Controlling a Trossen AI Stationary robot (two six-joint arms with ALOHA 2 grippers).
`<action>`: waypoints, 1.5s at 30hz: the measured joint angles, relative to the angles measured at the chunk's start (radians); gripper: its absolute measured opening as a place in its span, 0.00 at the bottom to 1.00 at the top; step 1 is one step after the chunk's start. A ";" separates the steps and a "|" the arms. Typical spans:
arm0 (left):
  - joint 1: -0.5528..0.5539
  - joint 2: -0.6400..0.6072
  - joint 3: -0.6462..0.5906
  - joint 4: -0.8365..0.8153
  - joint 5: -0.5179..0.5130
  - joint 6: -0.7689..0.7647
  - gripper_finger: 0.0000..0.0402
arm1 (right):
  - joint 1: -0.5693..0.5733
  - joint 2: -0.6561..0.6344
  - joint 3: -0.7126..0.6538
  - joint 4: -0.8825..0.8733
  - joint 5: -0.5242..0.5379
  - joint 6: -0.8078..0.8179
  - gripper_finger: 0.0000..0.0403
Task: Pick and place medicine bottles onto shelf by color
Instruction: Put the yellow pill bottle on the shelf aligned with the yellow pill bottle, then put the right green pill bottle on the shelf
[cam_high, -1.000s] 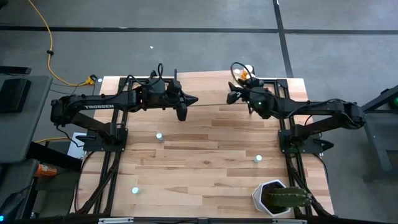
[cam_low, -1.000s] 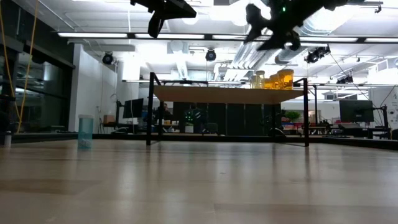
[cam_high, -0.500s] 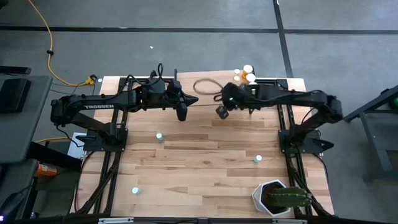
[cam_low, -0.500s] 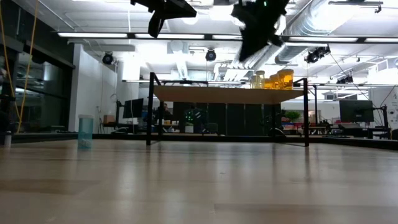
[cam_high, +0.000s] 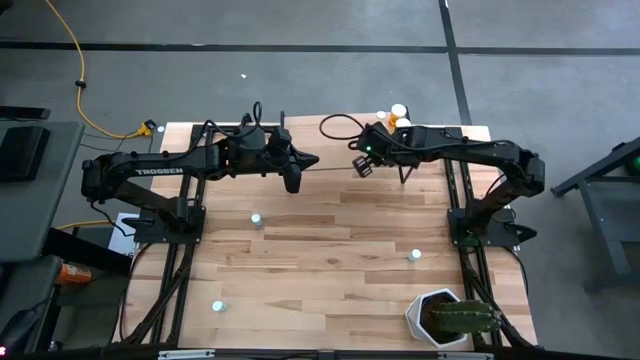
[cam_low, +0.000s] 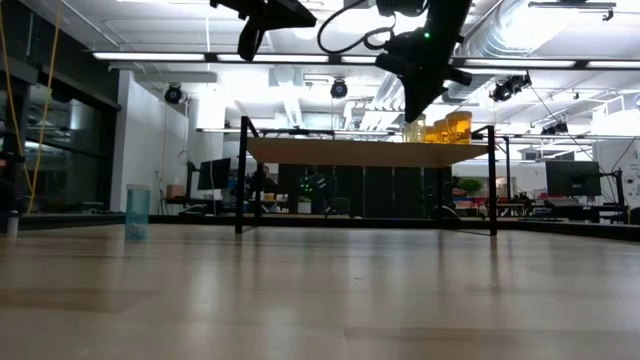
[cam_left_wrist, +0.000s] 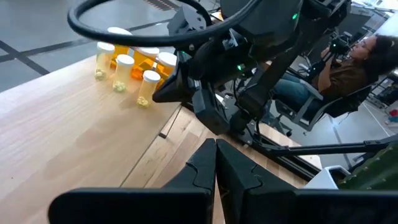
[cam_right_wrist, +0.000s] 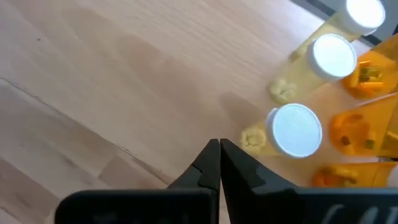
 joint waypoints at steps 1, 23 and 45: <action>0.000 0.000 0.000 0.000 0.000 0.000 0.00 | 0.000 0.000 0.000 -0.004 0.006 -0.004 0.00; 0.000 0.000 0.000 0.000 0.000 -0.003 0.00 | -0.018 0.000 0.000 -0.040 0.093 -0.014 0.00; 0.042 -0.071 0.000 -0.020 0.157 0.030 0.00 | 0.021 -0.010 0.000 0.043 -0.273 -0.154 0.00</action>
